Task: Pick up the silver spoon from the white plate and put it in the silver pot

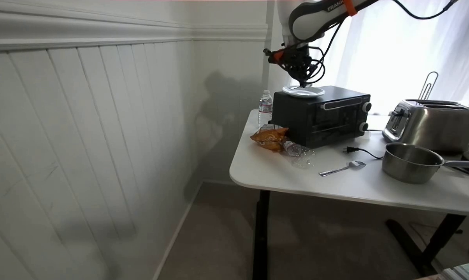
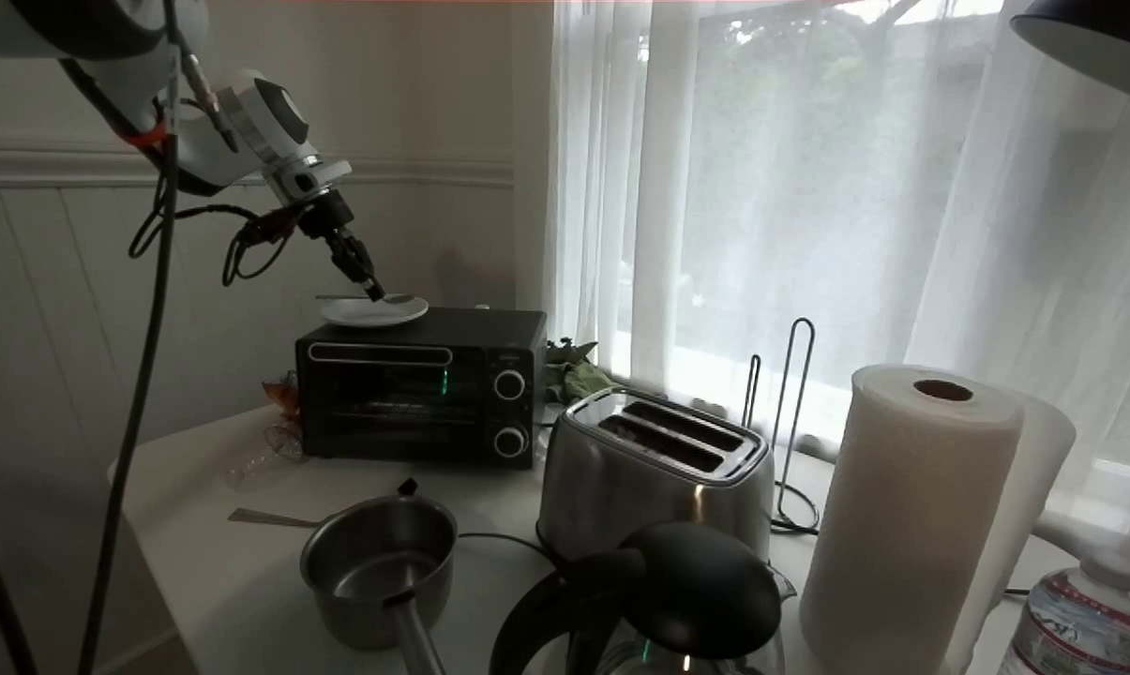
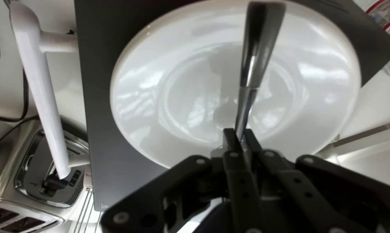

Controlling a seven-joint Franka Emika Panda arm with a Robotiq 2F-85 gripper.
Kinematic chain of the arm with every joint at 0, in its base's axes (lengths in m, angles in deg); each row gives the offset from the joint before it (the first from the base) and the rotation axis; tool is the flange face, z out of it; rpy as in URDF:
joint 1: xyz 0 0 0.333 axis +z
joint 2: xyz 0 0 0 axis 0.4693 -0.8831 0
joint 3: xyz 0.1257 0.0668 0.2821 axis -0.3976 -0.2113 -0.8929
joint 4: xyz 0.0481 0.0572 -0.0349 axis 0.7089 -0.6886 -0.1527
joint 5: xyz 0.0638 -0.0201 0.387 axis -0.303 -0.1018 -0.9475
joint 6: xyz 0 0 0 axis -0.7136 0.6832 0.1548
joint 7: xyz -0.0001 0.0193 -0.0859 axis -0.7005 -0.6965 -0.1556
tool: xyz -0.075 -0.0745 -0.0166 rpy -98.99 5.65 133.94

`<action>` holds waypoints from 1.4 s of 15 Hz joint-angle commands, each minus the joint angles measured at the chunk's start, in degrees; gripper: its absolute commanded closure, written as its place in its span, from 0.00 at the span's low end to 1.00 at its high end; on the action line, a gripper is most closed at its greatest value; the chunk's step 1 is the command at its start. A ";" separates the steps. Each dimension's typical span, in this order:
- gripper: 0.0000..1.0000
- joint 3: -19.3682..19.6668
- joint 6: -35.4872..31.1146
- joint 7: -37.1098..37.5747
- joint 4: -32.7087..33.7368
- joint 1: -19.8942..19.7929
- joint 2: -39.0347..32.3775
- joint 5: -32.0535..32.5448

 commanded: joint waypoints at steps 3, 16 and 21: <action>0.98 -0.42 11.54 -1.65 -0.91 0.61 7.04 -0.96; 0.98 -6.97 0.21 -14.43 -34.28 -7.35 38.42 -6.00; 0.98 -7.13 -2.69 -20.37 -48.84 -12.76 47.11 -10.32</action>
